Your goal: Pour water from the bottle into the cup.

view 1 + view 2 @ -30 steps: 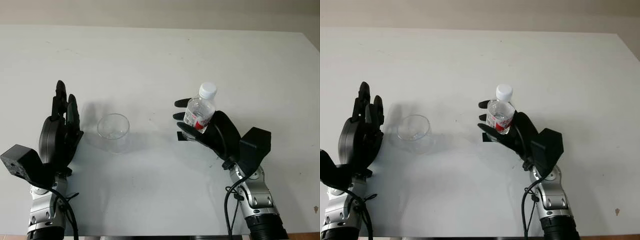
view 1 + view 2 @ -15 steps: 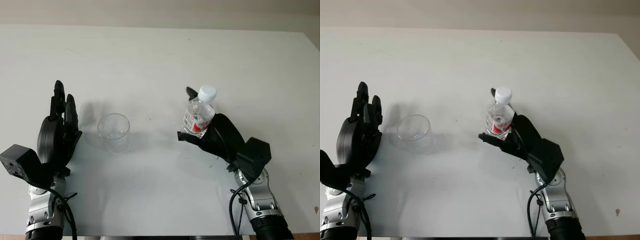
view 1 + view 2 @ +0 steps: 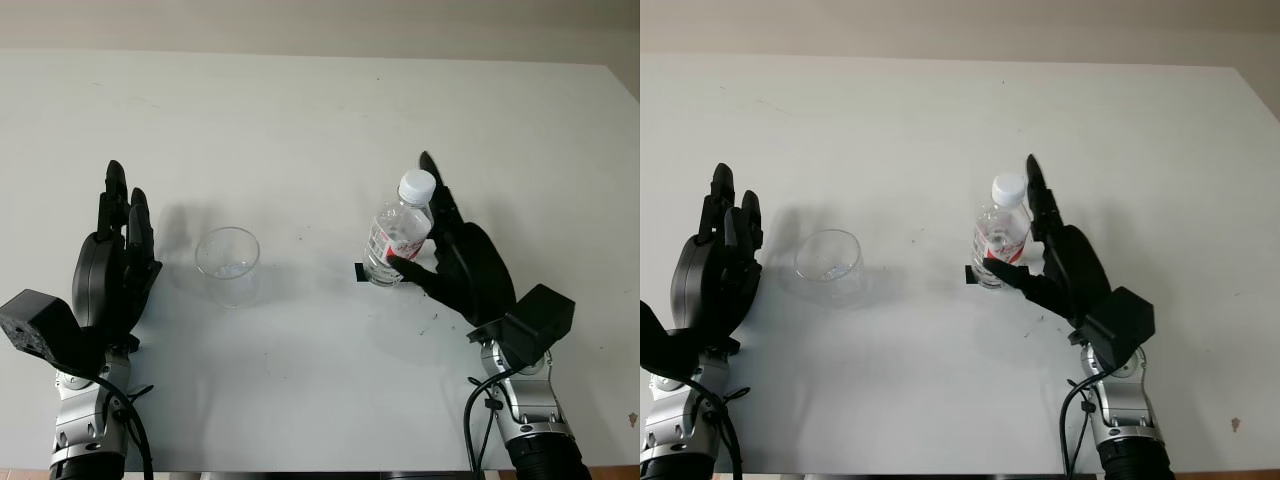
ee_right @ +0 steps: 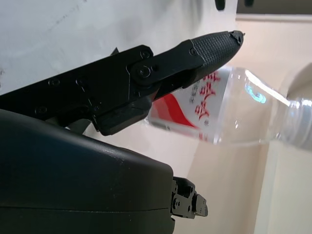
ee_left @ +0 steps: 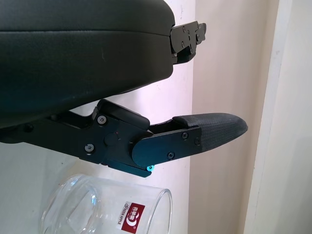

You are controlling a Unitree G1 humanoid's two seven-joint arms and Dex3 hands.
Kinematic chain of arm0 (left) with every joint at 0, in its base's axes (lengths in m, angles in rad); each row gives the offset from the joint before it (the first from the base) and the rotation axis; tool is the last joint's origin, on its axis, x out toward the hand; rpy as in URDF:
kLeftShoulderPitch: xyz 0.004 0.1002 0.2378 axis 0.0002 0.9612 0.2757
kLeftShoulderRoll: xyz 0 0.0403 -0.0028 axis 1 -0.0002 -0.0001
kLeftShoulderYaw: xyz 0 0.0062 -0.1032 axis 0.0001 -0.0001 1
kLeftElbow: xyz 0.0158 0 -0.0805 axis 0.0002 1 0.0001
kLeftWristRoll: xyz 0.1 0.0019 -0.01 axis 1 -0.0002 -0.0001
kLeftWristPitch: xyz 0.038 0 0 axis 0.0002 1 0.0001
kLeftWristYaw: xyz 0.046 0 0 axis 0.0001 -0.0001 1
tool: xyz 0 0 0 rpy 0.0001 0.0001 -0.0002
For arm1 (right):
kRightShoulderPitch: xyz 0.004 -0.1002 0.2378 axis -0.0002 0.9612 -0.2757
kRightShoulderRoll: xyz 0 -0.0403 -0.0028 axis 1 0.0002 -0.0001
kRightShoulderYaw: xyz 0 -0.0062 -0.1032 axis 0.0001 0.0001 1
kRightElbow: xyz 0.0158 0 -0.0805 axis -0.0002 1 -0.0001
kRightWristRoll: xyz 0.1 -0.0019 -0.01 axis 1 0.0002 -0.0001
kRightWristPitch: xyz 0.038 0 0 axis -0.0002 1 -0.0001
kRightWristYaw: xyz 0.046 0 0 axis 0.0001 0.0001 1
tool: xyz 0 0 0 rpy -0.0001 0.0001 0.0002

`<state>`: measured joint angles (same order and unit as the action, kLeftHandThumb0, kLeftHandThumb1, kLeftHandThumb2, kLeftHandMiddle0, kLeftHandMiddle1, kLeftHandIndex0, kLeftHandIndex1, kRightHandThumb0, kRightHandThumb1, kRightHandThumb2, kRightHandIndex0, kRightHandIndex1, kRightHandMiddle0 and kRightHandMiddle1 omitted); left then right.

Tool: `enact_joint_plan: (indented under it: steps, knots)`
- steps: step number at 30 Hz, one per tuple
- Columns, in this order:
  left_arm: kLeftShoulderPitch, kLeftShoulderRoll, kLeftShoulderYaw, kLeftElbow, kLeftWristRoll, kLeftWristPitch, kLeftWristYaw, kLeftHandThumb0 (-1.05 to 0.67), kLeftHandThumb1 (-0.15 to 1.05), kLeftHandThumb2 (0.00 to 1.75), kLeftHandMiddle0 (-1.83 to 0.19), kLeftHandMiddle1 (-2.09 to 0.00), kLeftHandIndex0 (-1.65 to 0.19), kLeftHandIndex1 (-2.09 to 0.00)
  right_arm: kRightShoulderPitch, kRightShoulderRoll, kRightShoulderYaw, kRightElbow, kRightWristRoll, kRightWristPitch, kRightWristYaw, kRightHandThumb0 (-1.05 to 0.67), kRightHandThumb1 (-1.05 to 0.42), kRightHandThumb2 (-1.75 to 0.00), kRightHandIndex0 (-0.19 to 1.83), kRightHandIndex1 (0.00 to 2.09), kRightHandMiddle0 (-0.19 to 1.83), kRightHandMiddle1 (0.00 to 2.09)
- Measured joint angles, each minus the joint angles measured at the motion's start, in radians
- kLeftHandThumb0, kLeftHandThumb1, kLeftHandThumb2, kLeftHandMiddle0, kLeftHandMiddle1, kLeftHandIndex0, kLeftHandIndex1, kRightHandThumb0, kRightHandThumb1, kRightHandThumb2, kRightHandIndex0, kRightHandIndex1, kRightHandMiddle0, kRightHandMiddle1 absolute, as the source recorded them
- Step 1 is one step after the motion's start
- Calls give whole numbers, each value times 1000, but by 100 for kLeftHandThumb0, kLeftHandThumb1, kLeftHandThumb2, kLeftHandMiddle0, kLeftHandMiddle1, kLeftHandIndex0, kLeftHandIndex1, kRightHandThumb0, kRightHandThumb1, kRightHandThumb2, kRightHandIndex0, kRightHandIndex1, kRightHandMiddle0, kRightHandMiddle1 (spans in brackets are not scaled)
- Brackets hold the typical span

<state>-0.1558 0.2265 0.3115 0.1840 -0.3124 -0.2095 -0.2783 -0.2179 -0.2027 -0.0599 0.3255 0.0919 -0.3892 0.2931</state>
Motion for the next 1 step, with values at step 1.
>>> enact_joint_plan:
  steps: [1]
  knots:
    - [0, 0, 0, 0, -1, 0, -1, -72, 105, 61, 19, 0, 19, 0, 1, 0, 0, -2, 1, 3, 1, -95, -103, -6, -19, 0, -19, 0]
